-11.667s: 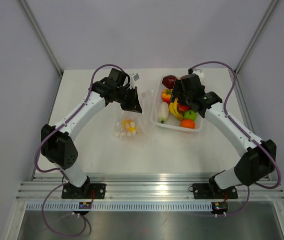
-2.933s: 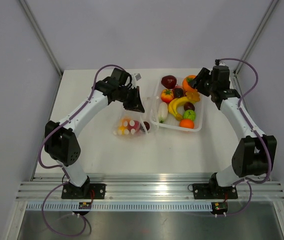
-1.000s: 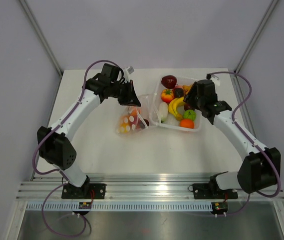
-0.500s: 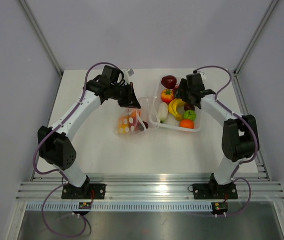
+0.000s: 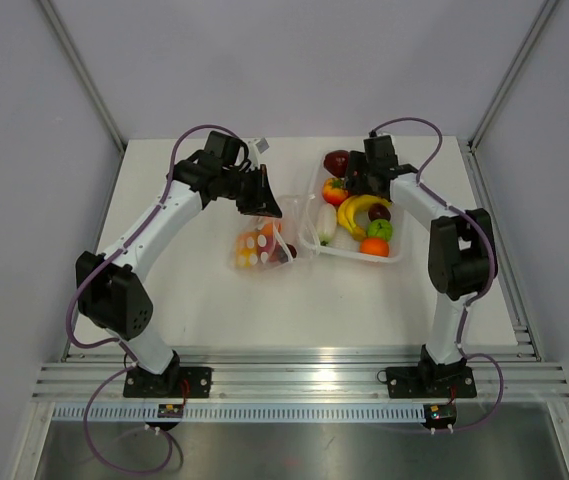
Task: Place the food in the zip-top bag and seal the zipper
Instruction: Pick up the fake fruit from the bin, then place the fake fruit in the zipper food storage bag, then pick up the fake vegetable from the bin.
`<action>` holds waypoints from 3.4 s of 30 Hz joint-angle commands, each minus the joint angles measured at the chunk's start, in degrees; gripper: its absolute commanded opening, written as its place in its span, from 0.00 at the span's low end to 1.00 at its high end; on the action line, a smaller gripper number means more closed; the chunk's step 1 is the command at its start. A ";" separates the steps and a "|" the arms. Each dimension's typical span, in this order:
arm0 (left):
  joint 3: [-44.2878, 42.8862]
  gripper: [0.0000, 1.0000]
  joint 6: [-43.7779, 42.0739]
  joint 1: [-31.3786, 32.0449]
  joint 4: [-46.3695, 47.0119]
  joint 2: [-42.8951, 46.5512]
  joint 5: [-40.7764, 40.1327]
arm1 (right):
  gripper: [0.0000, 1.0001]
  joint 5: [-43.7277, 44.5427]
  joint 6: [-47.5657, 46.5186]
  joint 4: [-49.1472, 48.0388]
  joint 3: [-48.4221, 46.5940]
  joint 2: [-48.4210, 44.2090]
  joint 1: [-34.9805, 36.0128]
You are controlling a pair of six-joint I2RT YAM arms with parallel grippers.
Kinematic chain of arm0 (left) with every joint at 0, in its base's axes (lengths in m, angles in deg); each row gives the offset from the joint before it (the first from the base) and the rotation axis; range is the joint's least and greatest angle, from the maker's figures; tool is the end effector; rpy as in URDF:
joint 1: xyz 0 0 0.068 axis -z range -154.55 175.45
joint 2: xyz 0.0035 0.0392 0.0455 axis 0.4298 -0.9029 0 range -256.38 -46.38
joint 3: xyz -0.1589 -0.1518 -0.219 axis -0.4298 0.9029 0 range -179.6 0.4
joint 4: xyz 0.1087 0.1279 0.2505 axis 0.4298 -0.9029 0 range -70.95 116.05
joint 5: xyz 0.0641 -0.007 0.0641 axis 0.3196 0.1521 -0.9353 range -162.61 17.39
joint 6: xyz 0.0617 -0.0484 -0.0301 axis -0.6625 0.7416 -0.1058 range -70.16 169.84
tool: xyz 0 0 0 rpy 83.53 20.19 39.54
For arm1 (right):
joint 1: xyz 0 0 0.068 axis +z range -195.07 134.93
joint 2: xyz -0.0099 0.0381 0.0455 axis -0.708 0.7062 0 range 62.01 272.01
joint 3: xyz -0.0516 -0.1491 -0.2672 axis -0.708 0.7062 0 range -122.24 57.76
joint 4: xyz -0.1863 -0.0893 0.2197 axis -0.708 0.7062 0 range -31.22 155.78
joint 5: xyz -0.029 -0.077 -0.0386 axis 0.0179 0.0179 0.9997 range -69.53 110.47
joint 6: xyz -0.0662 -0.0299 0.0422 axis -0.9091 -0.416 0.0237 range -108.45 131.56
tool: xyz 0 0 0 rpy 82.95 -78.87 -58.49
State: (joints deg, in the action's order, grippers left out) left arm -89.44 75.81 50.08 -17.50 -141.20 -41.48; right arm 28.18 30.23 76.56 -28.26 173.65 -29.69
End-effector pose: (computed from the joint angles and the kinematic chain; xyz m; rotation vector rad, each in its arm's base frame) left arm 0.3730 -0.2128 0.3471 0.2358 2.5200 -1.0412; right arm 0.5073 0.1295 0.2236 0.1341 2.3202 0.1434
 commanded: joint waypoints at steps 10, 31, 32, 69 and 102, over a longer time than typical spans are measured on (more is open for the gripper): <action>0.10 0.00 0.21 0.08 1.80 1.93 1.91 | 0.62 -1.02 -1.89 0.07 -4.87 2.54 -0.08; 1.42 0.00 -0.05 -0.01 3.73 0.70 2.00 | 0.46 -5.42 4.61 -2.31 16.93 -33.75 11.23; 1.51 0.00 0.04 0.07 3.91 0.70 2.17 | 0.46 -5.42 5.05 -2.31 17.46 -34.63 12.91; 0.55 0.00 0.65 -0.80 3.56 3.24 2.97 | 0.68 13.39 7.95 4.19 17.82 -37.46 21.82; 1.34 0.00 0.57 -0.89 3.47 3.77 4.28 | 0.80 21.20 -21.98 7.09 -6.79 0.51 3.34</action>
State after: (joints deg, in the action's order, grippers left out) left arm -87.89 75.83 49.44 -16.28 -139.15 -39.77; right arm 43.33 18.60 82.96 -30.97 171.98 -27.33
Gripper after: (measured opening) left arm 0.007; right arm 0.797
